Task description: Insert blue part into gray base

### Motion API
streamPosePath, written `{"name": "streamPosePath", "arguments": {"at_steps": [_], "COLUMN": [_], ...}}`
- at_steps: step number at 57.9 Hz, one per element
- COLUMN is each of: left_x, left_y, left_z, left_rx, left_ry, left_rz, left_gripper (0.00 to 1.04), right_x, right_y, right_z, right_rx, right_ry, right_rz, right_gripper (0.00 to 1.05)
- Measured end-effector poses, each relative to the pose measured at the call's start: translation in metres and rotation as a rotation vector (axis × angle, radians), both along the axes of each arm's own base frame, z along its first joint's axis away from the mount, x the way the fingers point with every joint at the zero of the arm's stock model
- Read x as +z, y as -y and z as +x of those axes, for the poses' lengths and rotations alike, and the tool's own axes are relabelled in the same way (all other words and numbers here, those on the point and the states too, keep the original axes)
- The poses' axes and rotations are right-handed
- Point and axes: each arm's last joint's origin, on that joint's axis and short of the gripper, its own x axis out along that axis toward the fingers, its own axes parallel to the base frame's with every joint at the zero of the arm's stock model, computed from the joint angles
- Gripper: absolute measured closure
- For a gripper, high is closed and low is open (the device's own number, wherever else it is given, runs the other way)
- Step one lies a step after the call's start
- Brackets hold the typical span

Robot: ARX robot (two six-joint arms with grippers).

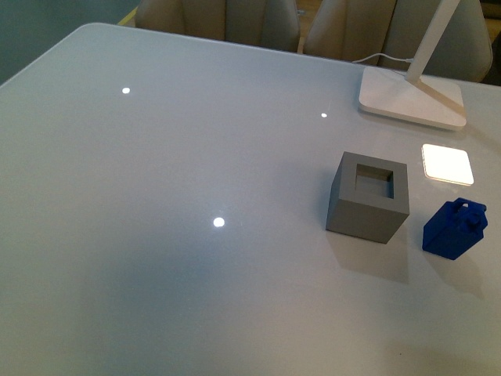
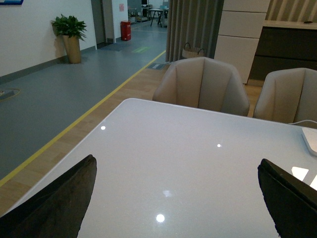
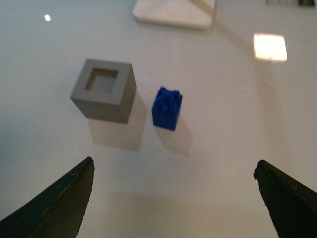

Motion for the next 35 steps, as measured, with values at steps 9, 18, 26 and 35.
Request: {"name": "streamPosePath", "arguments": {"at_steps": [9,18,26,35], "left_x": [0.0,0.0,0.0,0.0], "left_y": [0.0,0.0,0.0,0.0], "left_z": [0.0,0.0,0.0,0.0], "left_rx": [0.0,0.0,0.0,0.0], "left_ry": [0.0,0.0,0.0,0.0], "left_rz": [0.0,0.0,0.0,0.0], "left_gripper": [0.07,0.07,0.07,0.07], "right_x": [-0.005,-0.031,-0.065,-0.093], "right_y": [0.013,0.019,0.019,0.017], "right_z": [0.049,0.1,0.138,0.165], "right_rx": [-0.045,-0.064,-0.078,-0.107], "right_ry": [-0.043,-0.151,-0.273,-0.348], "right_rz": [0.029,0.046,0.142,0.172], "right_gripper": [0.09,0.09,0.09,0.09]}}
